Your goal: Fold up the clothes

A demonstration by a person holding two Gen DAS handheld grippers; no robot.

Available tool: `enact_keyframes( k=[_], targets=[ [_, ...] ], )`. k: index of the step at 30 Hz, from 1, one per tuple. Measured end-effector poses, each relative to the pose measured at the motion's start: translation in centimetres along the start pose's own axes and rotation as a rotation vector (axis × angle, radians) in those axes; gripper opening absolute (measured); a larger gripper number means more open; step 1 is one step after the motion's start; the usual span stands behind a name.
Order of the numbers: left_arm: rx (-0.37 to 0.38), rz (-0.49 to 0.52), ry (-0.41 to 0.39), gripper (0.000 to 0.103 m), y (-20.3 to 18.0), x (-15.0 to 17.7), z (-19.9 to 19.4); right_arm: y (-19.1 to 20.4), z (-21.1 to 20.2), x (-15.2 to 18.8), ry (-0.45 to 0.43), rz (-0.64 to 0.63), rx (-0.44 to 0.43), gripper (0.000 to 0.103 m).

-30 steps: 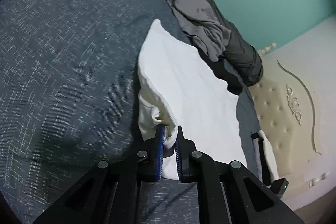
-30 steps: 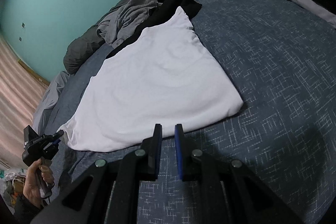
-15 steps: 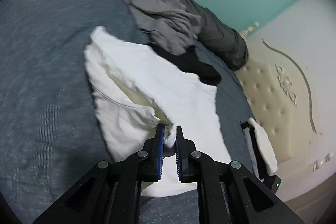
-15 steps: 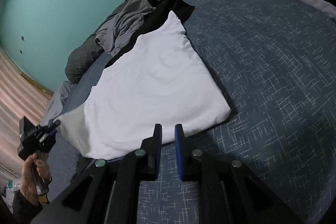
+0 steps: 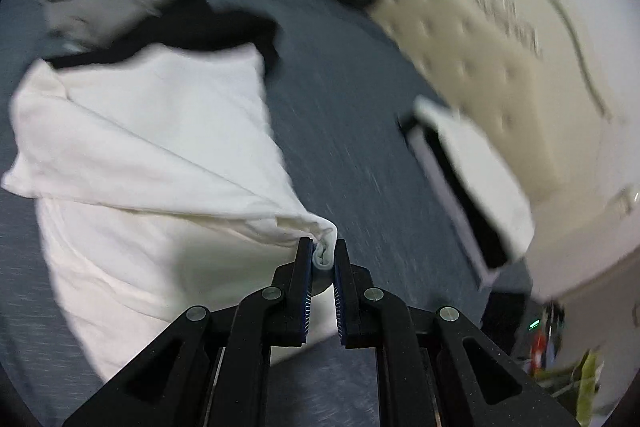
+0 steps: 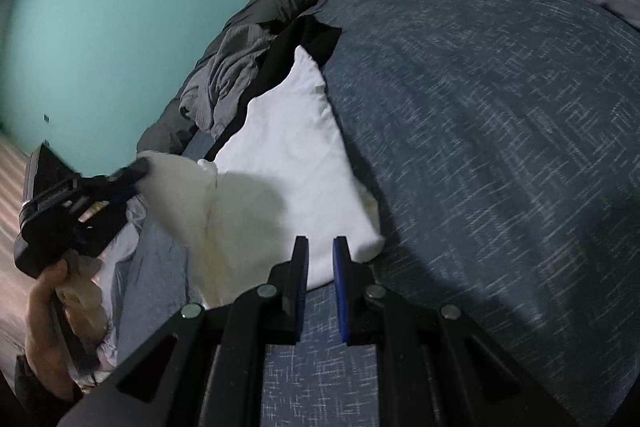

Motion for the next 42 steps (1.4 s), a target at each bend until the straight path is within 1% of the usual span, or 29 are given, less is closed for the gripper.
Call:
enact_keyframes(
  k=[2, 4, 8, 9, 12, 13, 15, 17, 18, 19, 21, 22, 25, 29, 35, 42],
  targets=[
    [-0.030, 0.015, 0.060, 0.010, -0.4, 1.9, 3.3, -0.7, -0.4, -0.2, -0.005, 0.024, -0.006, 0.011],
    [-0.044, 0.038, 0.094, 0.010, -0.8, 3.4, 5.1, -1.4, -0.7, -0.4, -0.010, 0.047, -0.008, 0.011],
    [-0.066, 0.091, 0.127, 0.010, -1.2, 4.9, 6.0, -2.2, -1.1, -0.5, -0.017, 0.087, -0.016, 0.011],
    [-0.067, 0.096, 0.120, 0.010, -1.2, 4.8, 5.5, -2.1, -1.1, -0.6, -0.018, 0.085, -0.019, 0.011],
    [-0.090, 0.107, 0.062, 0.012, -0.1, 4.0, 2.8, -1.7, -1.0, -1.0, -0.019, 0.070, -0.030, 0.011],
    [-0.102, 0.103, 0.038, 0.012, 0.6, 3.6, 1.6, -1.5, -0.9, -1.2, -0.020, 0.064, -0.035, 0.011],
    [-0.135, 0.091, 0.006, 0.020, 2.5, 3.1, -0.1, -1.1, -0.7, -1.6, -0.022, 0.049, -0.046, 0.012],
    [-0.181, 0.070, -0.017, 0.022, 5.2, 3.0, -1.7, -0.5, -0.2, -2.2, -0.021, 0.020, -0.062, 0.015],
    [-0.204, 0.060, -0.029, 0.022, 6.5, 2.9, -2.5, 0.0, 0.2, -2.6, -0.017, 0.004, -0.071, 0.021],
    [-0.224, 0.050, -0.038, 0.022, 7.7, 2.9, -3.2, 0.4, 0.6, -2.9, -0.014, -0.013, -0.081, 0.030],
    [-0.256, 0.031, -0.048, 0.022, 9.8, 3.3, -4.0, 1.1, 1.4, -3.3, 0.000, -0.048, -0.084, 0.038],
    [-0.271, 0.024, -0.051, 0.022, 10.8, 3.5, -4.4, 1.5, 1.9, -3.4, 0.012, -0.067, -0.080, 0.038],
    [-0.289, 0.009, -0.049, 0.022, 12.6, 4.2, -4.6, 1.8, 3.5, -3.4, 0.054, -0.120, -0.046, 0.040],
    [-0.296, -0.009, -0.046, 0.022, 14.2, 5.0, -4.6, 1.9, 4.7, -3.2, 0.081, -0.167, -0.012, 0.042],
    [-0.298, 0.004, -0.032, 0.022, 14.6, 6.1, -4.1, 1.6, 5.4, -3.3, 0.098, -0.208, 0.028, 0.043],
    [-0.313, 0.012, -0.012, 0.022, 15.1, 7.0, -3.5, 1.9, 6.3, -3.2, 0.120, -0.249, 0.046, 0.042]
  ],
)
Point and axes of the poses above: each gripper's, at about its wrist camera, not at the fingertips, and z roughly the way its jaws point, y to its left, x to its underside, the point moved 8 cm from there along z, roughly the way its jaws point, and after that the axes turned 13 degrees about -z, right-handed, at the moved point
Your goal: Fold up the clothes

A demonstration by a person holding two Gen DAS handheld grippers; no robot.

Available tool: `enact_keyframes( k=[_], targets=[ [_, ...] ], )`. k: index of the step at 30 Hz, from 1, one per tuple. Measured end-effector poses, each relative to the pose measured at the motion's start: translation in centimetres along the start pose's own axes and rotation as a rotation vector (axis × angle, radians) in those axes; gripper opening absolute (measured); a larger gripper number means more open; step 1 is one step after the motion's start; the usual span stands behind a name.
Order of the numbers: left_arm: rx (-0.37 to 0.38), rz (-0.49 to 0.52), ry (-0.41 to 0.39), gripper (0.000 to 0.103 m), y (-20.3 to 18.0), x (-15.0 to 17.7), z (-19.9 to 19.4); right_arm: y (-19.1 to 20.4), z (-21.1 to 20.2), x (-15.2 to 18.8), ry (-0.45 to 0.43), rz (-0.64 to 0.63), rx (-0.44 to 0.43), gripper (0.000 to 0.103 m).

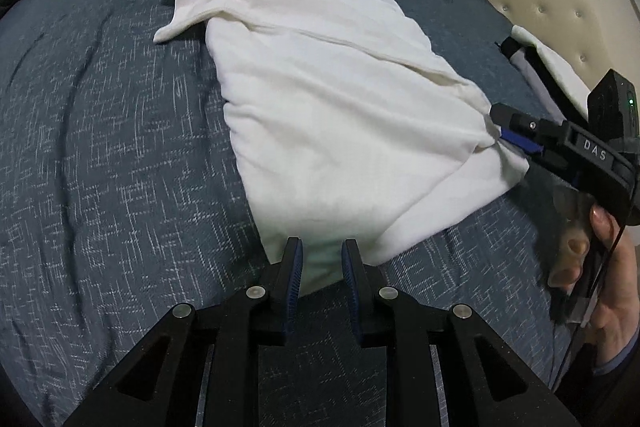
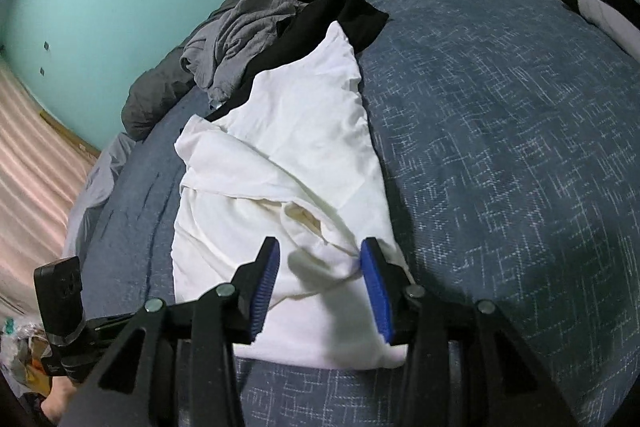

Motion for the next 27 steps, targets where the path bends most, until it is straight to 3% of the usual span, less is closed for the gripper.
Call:
enact_keyframes(
  k=[2, 3, 6, 13, 16, 27],
  targets=[
    [-0.001, -0.002, 0.000, 0.022, 0.0, 0.0, 0.1, 0.1, -0.1, -0.1, -0.009, -0.006, -0.005, 0.033],
    [-0.001, -0.004, 0.000, 0.022, 0.0, 0.0, 0.1, 0.2, -0.1, -0.1, -0.010, -0.009, -0.009, 0.021],
    [0.004, -0.014, 0.000, 0.022, -0.1, -0.2, 0.0, 0.8, 0.0, 0.0, -0.002, -0.025, -0.021, 0.011],
    [0.023, -0.054, -0.011, 0.023, -0.1, -0.8, -0.7, 1.6, -2.6, -1.0, -0.064, -0.001, -0.062, 0.008],
    [0.040, -0.081, -0.004, 0.035, -0.1, -1.1, -0.9, 1.6, -4.1, -1.0, -0.075, 0.031, -0.090, 0.008],
    [0.102, -0.172, 0.048, 0.036, -0.5, -1.0, 0.3, -1.2, -4.6, 2.3, -0.012, 0.143, -0.054, 0.008]
  ],
)
Point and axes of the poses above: each gripper's, at about its wrist camera, not at the fingertips, and z roughly the way its jaws point, y to its left, x to its underside, the point moved 8 cm from there along z, roughly the way its jaws point, and after that the axes turned 13 degrees about -z, right-handed, at the moved point
